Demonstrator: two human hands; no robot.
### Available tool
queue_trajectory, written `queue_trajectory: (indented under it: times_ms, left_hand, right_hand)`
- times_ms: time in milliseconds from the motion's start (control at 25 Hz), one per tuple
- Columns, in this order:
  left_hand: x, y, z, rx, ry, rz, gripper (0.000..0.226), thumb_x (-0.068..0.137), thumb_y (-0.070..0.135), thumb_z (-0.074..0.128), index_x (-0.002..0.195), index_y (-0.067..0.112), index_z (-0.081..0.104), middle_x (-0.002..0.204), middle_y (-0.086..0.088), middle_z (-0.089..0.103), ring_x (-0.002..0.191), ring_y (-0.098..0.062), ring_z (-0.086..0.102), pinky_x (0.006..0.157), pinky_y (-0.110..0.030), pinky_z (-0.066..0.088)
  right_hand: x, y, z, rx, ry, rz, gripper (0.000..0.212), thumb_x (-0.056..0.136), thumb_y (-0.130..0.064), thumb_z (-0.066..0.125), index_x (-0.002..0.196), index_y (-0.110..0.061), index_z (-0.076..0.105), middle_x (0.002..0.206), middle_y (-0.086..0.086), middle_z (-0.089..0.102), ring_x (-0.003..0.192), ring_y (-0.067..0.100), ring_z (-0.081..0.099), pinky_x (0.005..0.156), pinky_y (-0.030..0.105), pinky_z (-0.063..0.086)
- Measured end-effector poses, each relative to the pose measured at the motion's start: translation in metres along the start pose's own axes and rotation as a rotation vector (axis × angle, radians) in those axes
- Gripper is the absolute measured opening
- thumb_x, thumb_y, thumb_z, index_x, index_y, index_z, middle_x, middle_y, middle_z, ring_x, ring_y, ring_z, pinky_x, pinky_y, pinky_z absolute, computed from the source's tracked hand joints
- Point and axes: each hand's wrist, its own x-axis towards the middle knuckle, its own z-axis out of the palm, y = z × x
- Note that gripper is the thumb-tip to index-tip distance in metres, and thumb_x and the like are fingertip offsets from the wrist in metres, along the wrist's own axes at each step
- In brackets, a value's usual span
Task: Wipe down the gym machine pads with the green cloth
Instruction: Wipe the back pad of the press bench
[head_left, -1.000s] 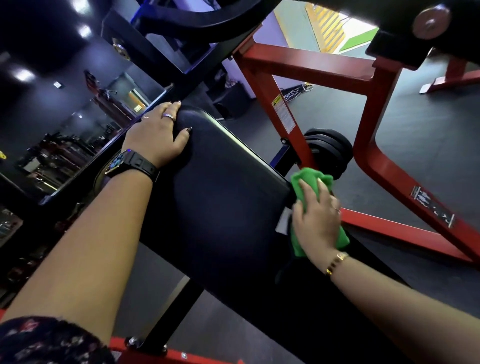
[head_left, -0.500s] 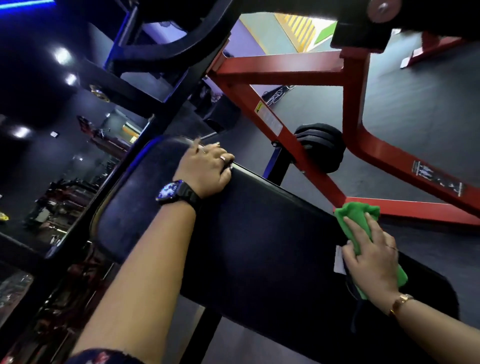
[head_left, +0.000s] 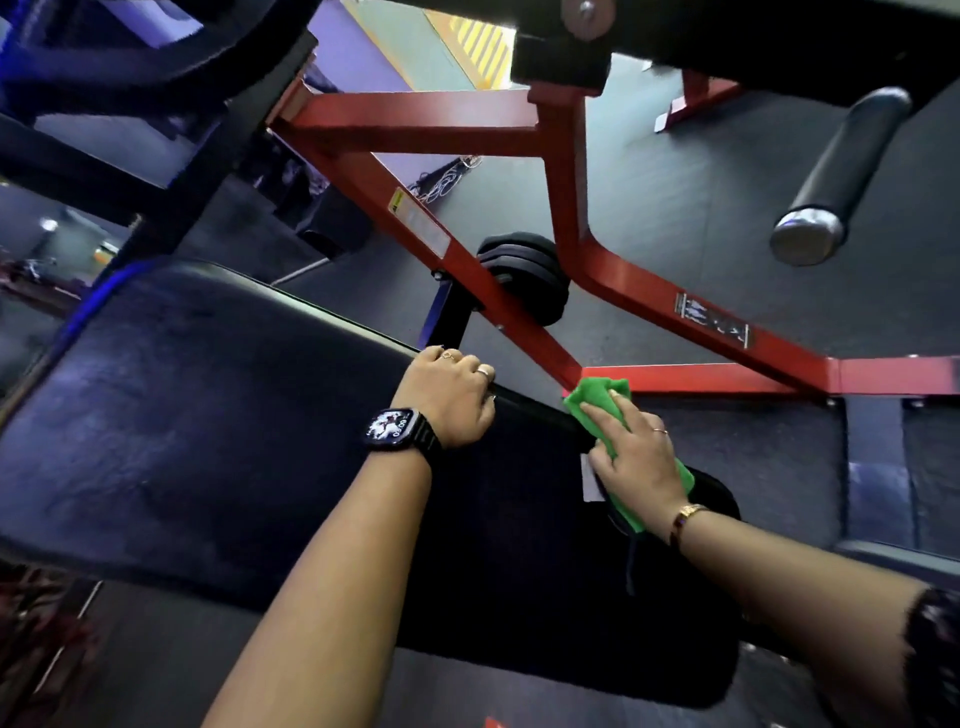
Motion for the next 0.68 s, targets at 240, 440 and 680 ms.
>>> queue_trajectory:
  times_ms: [240,440,680]
  left_hand:
    - [0.003,0.015,0.009,0.020,0.039,-0.018,0.052,0.083,0.045,0.025,0.115,0.019,0.055,0.115,-0.002,0.061,0.109,-0.024,0.053,0.101,-0.038,0.030]
    - [0.002,0.016,0.011,0.019,0.051,-0.039,0.054,0.080,0.045,0.024,0.112,0.018,0.058,0.112,-0.003,0.063,0.107,-0.025,0.055,0.099,-0.038,0.030]
    - [0.000,0.016,0.011,0.022,0.079,-0.044,0.055,0.081,0.044,0.023,0.116,0.018,0.057,0.114,-0.002,0.062,0.110,-0.024,0.054,0.103,-0.037,0.028]
  right_hand:
    - [0.008,-0.044,0.000,0.004,0.025,-0.145,0.058,0.080,-0.033,0.041,0.138,-0.031,0.045,0.149,0.006,0.036,0.114,0.036,0.044,0.093,0.046,0.042]
    - [-0.014,0.033,0.004,0.009,-0.035,0.130,0.054,0.085,-0.032,0.040,0.139,-0.036,0.042,0.153,0.002,0.027,0.123,0.034,0.037,0.102,0.047,0.033]
    - [-0.052,0.054,0.022,0.116,0.057,0.545,0.057,0.090,-0.025,0.048,0.143,-0.037,0.033,0.158,0.003,0.013,0.130,0.037,0.029,0.104,0.049,0.031]
